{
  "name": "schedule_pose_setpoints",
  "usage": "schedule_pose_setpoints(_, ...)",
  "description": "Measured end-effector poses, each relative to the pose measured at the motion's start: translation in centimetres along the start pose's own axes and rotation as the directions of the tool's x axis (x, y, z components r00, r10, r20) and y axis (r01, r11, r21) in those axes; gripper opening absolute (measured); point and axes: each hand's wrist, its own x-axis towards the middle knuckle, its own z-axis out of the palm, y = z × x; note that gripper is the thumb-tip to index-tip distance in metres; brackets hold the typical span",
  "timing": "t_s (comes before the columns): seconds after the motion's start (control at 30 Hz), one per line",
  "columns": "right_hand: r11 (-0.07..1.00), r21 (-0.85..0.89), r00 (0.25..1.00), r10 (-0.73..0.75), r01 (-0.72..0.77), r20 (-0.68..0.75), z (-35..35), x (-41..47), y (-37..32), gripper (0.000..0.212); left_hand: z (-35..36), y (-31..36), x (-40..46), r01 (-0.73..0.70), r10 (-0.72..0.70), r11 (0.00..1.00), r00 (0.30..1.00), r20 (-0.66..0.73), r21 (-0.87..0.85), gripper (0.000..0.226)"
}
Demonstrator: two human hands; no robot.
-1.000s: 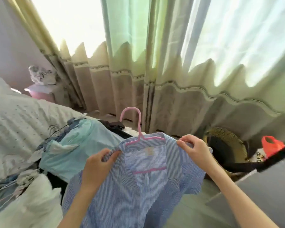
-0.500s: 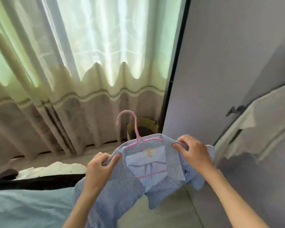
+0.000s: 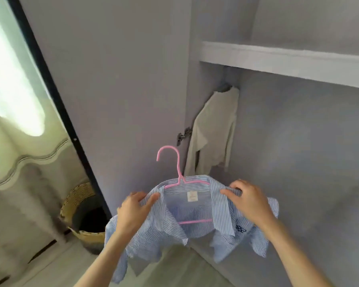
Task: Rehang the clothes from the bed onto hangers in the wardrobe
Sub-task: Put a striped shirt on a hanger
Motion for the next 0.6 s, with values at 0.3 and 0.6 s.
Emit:
schedule_pose_setpoints(0.3,0.901,-0.207,0.923,0.382,-0.382,-0.041,-3.1,-3.5,3.5,0.032,7.8,3.7,8.3,-0.266,0.232,0.964,0.787,0.571,-0.024,0.033)
schedule_pose_setpoints(0.6,0.702,0.052,0.682,0.705,-0.711,-0.196,-4.7,-2.2,6.1,0.036,11.0,11.4,12.8,-0.597,0.572,0.792,0.651,0.499,-0.129,0.042)
